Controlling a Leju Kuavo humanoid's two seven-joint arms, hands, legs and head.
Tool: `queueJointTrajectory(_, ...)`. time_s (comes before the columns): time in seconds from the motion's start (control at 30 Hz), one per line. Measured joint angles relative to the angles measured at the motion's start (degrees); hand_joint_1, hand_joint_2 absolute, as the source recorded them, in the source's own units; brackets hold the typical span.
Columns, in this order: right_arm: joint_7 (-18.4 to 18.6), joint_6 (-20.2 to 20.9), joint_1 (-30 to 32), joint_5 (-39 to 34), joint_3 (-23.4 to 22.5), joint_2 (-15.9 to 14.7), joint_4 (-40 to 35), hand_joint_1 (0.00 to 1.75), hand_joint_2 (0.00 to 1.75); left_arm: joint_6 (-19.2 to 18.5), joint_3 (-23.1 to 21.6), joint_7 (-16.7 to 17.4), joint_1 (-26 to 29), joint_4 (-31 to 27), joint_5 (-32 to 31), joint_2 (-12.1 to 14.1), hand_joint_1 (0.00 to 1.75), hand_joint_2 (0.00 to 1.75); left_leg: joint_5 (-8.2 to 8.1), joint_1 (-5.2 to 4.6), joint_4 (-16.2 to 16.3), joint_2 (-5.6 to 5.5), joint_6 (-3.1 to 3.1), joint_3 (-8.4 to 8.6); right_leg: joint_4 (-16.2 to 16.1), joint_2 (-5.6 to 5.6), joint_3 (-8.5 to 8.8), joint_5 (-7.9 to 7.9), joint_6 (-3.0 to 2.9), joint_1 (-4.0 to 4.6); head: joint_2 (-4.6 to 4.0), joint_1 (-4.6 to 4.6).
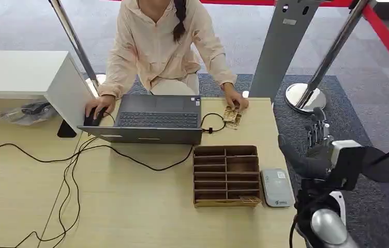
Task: Pass the card to the sensor for recognition and then transmit it.
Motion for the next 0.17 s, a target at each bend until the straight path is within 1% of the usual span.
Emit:
queueJointTrajectory(0.1,-4.74,2.32,1.53,-4.86,-1.03,0.94,3.01,0.00,1.75,0.11,0.42,-0.15,0.14,-0.61,-0.08,-0.31,0.00,1.75,0.00,0.01,0.00,0.01,0.00,0.01,0.00,0.00,0.00,0.00,0.00,0.00,0.00,-0.02)
queueJointTrajectory(0.17,-7.51,3.13,2.18,-7.47,-1.38,1.79,5.58,0.00,1.75,0.22,0.53,-0.09,0.17,-0.77,-0.17,-0.50,0.00,1.75,0.00,0.01,0.00,0.02,0.00,0.00,0.00,0.00,0.00,0.00,0.00,0.01,0.00,0.02)
